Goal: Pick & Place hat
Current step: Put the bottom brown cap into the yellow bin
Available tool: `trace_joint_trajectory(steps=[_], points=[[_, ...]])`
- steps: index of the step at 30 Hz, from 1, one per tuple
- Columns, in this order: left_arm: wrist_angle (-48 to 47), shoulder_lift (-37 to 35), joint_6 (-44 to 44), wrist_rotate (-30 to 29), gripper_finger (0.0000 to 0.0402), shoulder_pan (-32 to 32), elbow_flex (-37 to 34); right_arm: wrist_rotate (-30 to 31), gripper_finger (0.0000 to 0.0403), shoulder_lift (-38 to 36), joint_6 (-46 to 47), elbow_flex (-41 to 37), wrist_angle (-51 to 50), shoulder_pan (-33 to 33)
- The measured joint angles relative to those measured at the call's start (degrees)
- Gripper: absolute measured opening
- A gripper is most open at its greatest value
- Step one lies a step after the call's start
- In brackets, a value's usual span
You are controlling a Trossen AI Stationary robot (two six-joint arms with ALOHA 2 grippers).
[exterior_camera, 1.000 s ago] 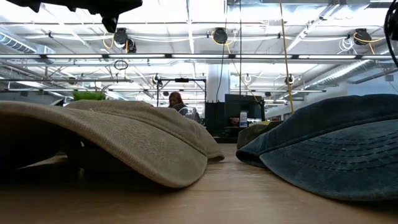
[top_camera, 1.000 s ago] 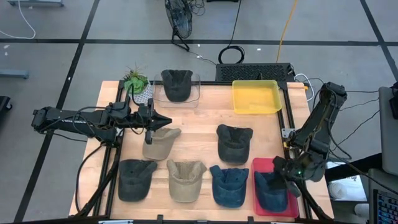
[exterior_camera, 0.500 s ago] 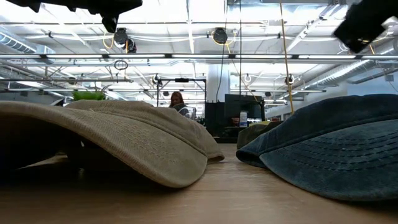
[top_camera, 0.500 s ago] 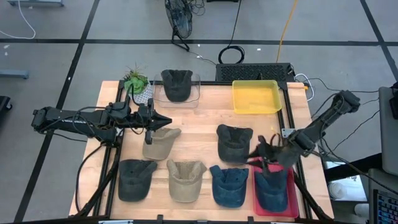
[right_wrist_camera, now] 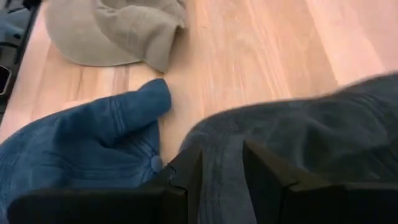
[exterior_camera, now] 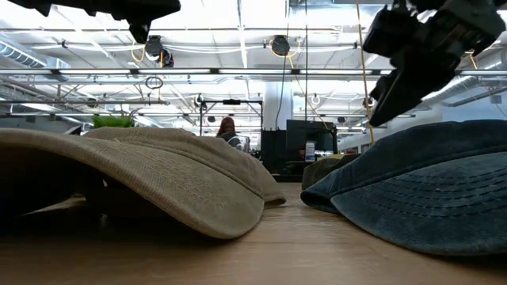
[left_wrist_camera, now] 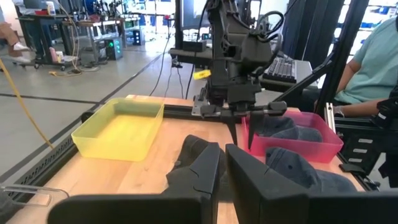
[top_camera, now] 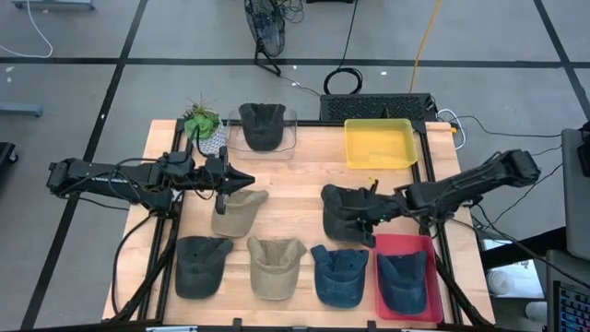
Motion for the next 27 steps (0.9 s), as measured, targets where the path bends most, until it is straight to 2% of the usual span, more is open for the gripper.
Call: trace_joint_trajectory(steps=[8,11,14,17,20,24,27], points=[[-0.99,0.01,0.0,0.2,0.004,-0.01,0.0,1.62,0.0094,3.89,-2.8,0.06,-1.18,-1.18],[-2.23,0.12,-0.05,3.49,0.004,-0.61,0.0,1.64,0.0094,3.86,-2.74,0.06,1.35,-1.78],[-2.33,2.5,3.54,8.63,0.004,-3.75,0.05,1.49,0.0094,3.86,-3.12,0.06,3.82,-1.79],[-2.04,6.5,5.55,8.98,0.0048,-8.51,0.07,1.56,0.0094,3.86,-3.26,0.06,3.47,-1.8],[-0.04,10.91,5.99,8.98,0.0072,-13.03,0.04,1.88,0.0094,3.86,-3.25,0.06,3.57,-1.79],[2.5,17.11,4.22,8.63,0.0122,-18.2,0.87,1.97,0.0094,3.86,-3.21,0.06,3.71,-1.79],[2.36,22.06,1.04,5.97,0.0161,-21.15,2.15,2.02,0.0094,3.86,-2.74,0.06,3.69,-1.79]])
